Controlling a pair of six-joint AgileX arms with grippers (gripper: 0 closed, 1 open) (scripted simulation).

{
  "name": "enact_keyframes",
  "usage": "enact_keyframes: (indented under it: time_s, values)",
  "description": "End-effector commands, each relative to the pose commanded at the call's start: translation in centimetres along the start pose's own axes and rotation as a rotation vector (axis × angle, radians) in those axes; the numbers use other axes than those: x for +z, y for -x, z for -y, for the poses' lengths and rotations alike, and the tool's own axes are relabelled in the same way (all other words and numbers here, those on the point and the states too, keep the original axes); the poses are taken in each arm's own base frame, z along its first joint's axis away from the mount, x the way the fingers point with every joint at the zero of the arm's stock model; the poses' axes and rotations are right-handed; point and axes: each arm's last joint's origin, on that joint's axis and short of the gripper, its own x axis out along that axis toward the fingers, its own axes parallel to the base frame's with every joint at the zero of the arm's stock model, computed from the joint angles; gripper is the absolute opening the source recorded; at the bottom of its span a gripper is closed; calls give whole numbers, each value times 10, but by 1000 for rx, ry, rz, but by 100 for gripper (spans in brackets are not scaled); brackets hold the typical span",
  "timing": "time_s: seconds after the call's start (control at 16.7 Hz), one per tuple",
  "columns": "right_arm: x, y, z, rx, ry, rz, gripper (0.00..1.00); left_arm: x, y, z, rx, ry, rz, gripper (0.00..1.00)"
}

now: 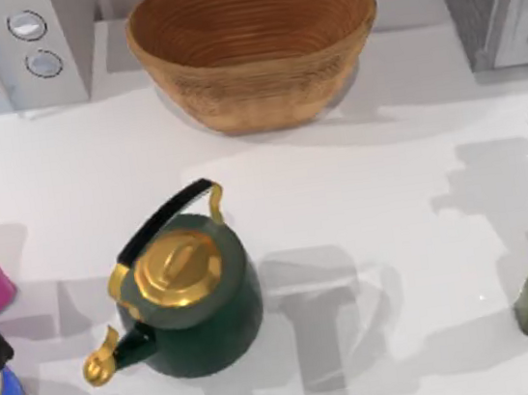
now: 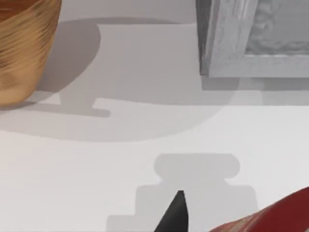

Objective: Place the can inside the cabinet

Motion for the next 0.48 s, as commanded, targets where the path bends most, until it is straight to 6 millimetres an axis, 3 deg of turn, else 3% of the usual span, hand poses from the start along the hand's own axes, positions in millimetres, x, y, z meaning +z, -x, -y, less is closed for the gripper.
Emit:
enact_keyframes:
  time_s: [0.18,0.48]
  values:
    - [-30,30,35,8,-18,167,0,0,0,0,0,0,0,100]
    - [-95,37,62,11,4,391,0,0,0,0,0,0,0,100]
